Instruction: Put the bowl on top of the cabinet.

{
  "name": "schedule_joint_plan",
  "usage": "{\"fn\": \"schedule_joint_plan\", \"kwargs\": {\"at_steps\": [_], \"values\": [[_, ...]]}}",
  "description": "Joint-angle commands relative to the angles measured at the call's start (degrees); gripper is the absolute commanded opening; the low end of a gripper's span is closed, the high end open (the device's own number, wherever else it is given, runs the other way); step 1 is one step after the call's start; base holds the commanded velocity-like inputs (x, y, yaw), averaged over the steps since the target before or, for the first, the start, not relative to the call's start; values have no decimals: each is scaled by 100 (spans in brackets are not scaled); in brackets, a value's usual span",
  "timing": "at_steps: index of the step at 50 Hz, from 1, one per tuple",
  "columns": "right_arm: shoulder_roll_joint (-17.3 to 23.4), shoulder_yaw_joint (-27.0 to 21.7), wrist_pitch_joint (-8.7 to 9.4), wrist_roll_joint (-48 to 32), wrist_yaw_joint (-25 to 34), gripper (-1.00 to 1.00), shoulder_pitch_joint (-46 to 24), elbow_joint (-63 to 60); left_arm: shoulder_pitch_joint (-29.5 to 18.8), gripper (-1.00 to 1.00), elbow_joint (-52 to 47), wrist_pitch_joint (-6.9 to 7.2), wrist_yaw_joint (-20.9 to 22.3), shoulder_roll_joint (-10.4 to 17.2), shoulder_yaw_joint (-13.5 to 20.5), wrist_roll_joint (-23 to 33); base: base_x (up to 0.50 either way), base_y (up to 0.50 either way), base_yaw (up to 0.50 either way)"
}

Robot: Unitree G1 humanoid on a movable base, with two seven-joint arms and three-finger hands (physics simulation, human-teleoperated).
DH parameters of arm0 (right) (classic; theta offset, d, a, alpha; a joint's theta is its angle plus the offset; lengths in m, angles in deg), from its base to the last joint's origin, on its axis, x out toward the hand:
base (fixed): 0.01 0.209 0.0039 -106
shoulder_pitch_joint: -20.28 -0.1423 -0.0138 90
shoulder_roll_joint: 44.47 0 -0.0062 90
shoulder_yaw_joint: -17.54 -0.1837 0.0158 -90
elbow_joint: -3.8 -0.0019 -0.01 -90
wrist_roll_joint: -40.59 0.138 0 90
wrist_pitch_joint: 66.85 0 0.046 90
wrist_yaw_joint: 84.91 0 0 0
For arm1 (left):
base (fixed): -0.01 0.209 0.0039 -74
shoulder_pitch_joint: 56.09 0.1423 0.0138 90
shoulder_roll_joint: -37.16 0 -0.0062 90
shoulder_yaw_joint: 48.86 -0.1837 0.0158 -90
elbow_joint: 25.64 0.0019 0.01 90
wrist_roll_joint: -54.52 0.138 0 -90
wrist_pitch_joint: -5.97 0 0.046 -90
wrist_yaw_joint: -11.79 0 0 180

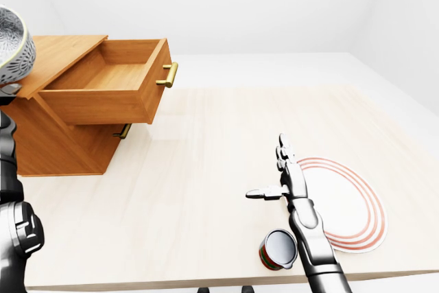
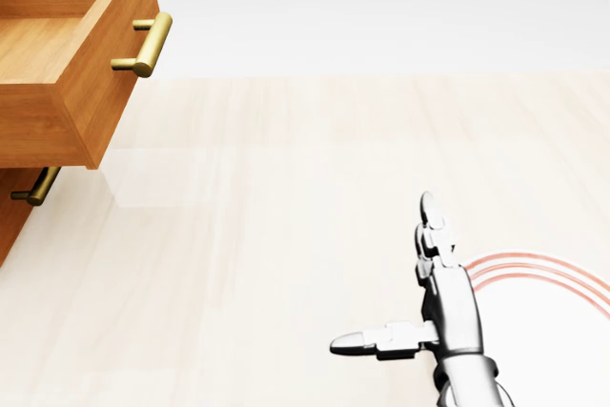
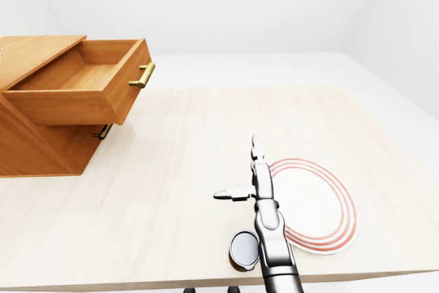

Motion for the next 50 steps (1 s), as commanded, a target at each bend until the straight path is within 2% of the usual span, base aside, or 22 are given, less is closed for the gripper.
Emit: {"fn": "schedule_joint_plan", "kwargs": {"at_steps": [1, 23, 27, 31, 32, 33, 34, 35, 36, 37, 38, 45, 46, 50], "values": [[-8, 15, 0, -21, -18, 100, -34, 88, 165, 100, 101, 0, 1, -131, -59, -30, 0, 0, 0], [-12, 35, 0, -40, -20, 100, -33, 112, 304, 100, -370, 0, 1, -136, 40, -106, 0, 0, 0], [-9, 27, 0, -34, -18, 100, -29, 101, 492, 100, -949, 0, 1, -130, 179, -221, 0, 0, 0], [-11, 31, 0, -43, -22, 100, -29, 112, 1018, 100, -2360, 0, 1, -154, 516, -446, 0, 0, 0], [-11, 32, 0, -42, -21, 100, -24, 102, 1135, 100, -2653, 31, 1, -175, 591, -473, 0, 0, 0], [-13, 33, 0, -39, -20, 100, -20, 88, 1276, 100, -3053, 131, 1, -190, 694, -530, 0, 0, 0], [-14, 37, 0, -49, -27, 100, -23, 99, 1467, 100, -3622, 377, 180, -216, 820, -578, 0, 0, 0], [-15, 38, 0, -48, -25, 100, -24, 101, 1584, 100, -3965, 478, 281, -240, 915, -614, 0, 0, 0], [-14, 38, 0, -45, -22, 100, -24, 101, 1756, 100, -4520, 718, 511, -270, 1051, -679, 0, 0, 0], [-14, 35, 0, -45, -24, 100, -27, 105, 1857, 100, -4829, 799, 597, -296, 1124, -693, 0, 0, 0], [-11, 30, 0, -38, -21, 100, -37, 129, 1986, 100, -5294, 991, 783, -337, 1211, -712, 0, 0, 0], [-15, 42, 0, -40, -16, 100, -14, 90, 2462, 100, -7374, 1000, 1499, -563, 1718, -1019, 0, 0, 0], [-12, 39, 0, -41, -16, 100, -7, 75, 2541, 100, -7741, 1000, 1630, -633, 1820, -1197, 0, 0, 0], [-7, 28, 0, -35, -11, 100, -21, 90, 2767, 100, -8633, 1000, 1728, -774, 1983, -1331, 0, 0, 0]]}}
